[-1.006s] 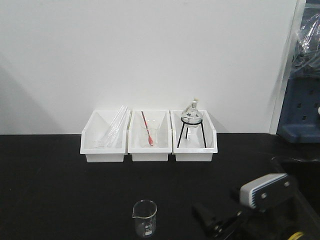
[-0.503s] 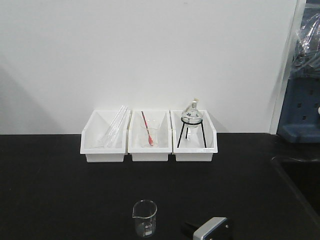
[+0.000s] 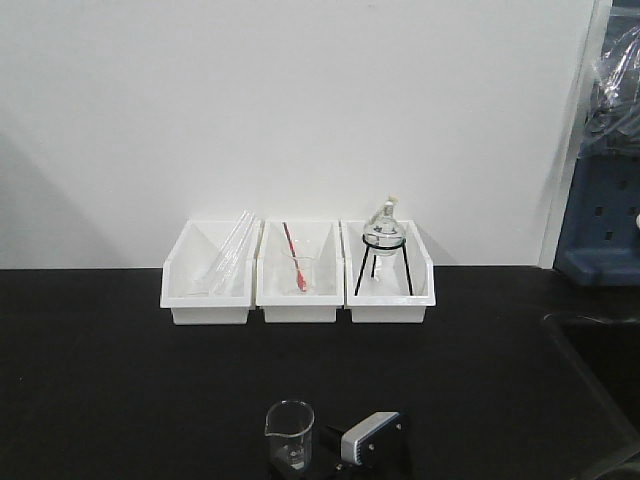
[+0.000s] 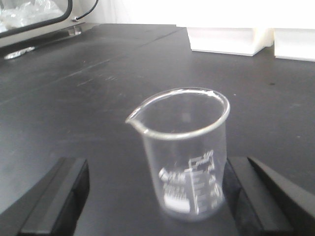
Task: Pick beaker and place in left cabinet
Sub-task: 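Reach the right gripper down to the clear glass beaker, then close the right gripper on the beaker and lift it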
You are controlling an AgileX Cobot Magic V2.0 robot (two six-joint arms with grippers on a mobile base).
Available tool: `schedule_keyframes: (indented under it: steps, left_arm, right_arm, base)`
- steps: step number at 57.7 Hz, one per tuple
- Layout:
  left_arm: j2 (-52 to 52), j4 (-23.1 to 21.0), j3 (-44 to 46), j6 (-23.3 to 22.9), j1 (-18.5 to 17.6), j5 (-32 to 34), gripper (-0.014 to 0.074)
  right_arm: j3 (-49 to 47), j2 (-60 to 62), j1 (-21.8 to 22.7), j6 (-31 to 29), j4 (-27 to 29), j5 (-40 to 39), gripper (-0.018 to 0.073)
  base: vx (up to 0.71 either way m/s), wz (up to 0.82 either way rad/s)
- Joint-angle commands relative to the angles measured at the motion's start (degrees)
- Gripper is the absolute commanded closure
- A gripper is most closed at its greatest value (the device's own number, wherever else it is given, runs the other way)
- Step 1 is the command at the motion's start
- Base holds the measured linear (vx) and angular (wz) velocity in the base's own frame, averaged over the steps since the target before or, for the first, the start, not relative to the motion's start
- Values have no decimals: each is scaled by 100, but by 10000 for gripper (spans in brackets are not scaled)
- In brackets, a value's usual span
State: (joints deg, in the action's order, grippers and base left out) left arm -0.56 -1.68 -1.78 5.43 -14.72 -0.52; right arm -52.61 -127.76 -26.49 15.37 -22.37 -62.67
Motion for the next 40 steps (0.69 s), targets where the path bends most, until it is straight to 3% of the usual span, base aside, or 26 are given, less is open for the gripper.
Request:
schedule_keyframes:
  steps: [1, 40]
  left_arm:
    - [-103, -42, -94, -20, -25, 482, 595]
    - [-103, -42, -94, -20, -25, 482, 595]
  right_arm:
    - [-401, 133, 7, 156, -103, -325, -32]
    - [-1573, -583, 7, 195, -53, 57, -32]
  base:
    - [0, 0]
    - [0, 0]
